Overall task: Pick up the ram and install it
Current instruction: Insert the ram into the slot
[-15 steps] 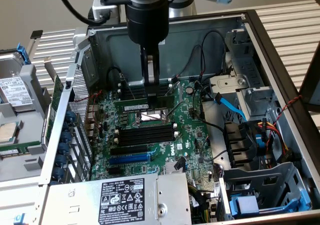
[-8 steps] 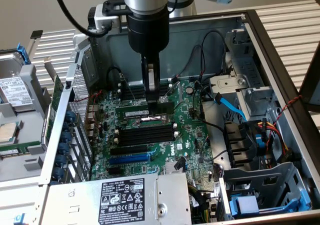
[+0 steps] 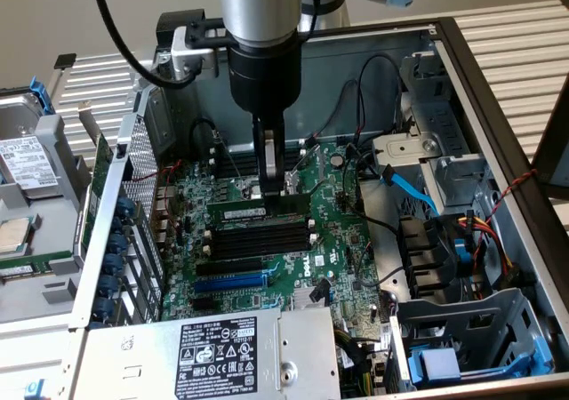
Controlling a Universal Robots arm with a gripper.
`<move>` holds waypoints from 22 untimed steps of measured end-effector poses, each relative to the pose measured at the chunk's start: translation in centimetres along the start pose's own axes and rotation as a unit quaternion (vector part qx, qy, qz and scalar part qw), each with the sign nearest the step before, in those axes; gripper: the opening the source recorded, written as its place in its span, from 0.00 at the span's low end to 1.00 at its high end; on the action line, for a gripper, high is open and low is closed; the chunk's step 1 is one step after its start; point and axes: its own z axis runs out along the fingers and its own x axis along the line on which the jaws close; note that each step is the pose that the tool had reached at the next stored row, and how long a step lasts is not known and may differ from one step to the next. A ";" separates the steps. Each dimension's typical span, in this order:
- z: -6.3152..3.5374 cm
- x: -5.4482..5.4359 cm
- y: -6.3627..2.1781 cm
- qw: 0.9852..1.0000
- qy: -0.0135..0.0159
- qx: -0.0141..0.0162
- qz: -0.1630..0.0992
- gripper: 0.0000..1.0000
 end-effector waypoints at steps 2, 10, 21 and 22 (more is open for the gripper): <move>0.15 0.1 0.00 1.000 0.000 0.000 0.000 0.12; 0.73 0.1 0.19 1.000 0.000 -0.003 0.002 0.12; 0.98 0.0 0.26 1.000 0.000 -0.002 -0.001 0.12; 0.98 0.0 0.26 1.000 0.000 -0.002 -0.001 0.12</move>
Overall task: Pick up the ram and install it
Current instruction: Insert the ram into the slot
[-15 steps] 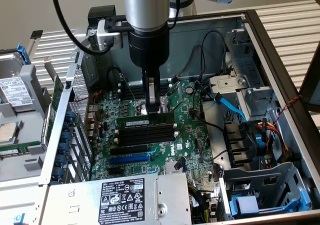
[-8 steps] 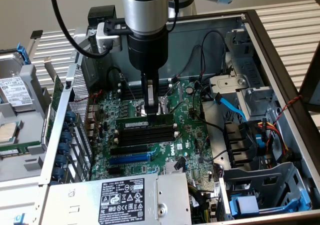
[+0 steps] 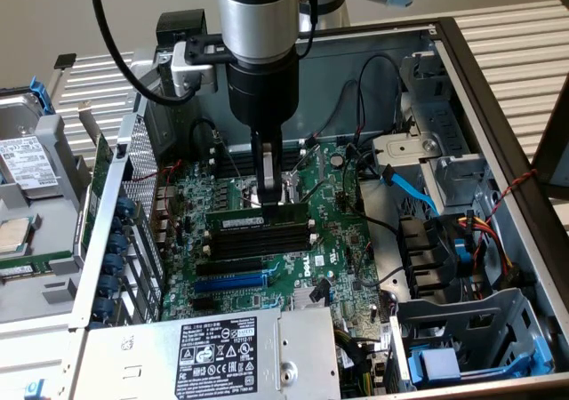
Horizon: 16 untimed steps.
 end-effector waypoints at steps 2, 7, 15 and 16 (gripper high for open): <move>0.08 0.0 0.00 1.000 0.000 0.000 0.000 0.12; 0.76 0.0 -0.02 1.000 0.000 0.000 0.000 0.12; 1.10 0.0 0.00 1.000 0.000 0.000 0.000 0.12; 1.12 0.0 0.03 1.000 0.000 0.000 0.000 0.12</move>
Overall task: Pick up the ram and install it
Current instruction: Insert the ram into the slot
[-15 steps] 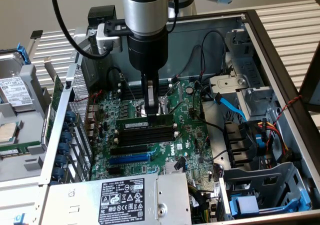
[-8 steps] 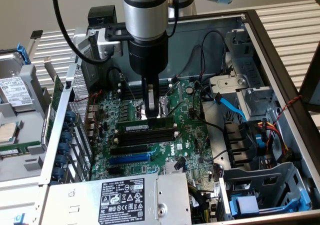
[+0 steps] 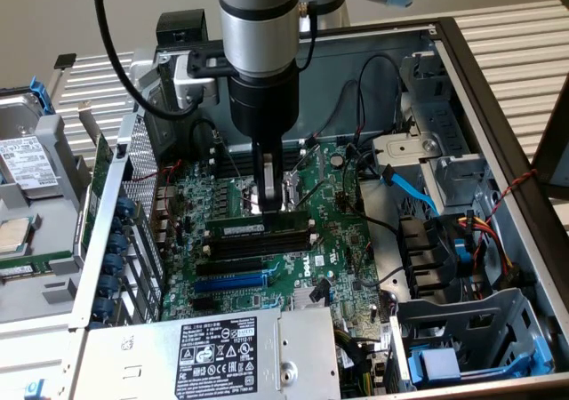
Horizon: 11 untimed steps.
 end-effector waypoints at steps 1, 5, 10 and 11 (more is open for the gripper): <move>0.02 0.0 0.03 1.000 0.000 0.000 0.000 0.12; 0.04 0.0 0.11 1.000 0.000 0.001 0.000 0.12; 0.06 0.0 0.13 1.000 0.000 0.005 0.000 0.12; 0.07 0.0 0.12 1.000 0.000 0.005 0.000 0.12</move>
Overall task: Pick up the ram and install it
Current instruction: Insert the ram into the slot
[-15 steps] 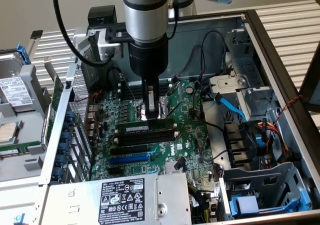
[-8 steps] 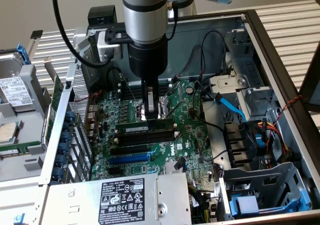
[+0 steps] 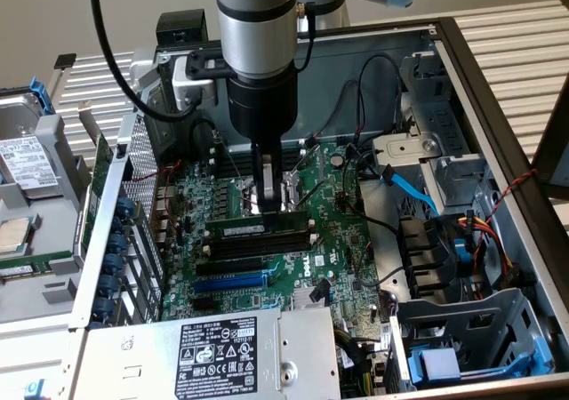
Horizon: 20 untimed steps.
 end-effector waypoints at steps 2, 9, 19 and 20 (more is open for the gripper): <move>0.01 0.0 0.00 1.000 0.000 0.000 0.000 0.12; 0.18 0.0 0.01 1.000 0.000 0.000 0.000 0.12; 0.33 0.0 0.14 1.000 0.001 0.002 0.000 0.12; 0.34 0.0 0.14 1.000 0.001 0.002 0.000 0.12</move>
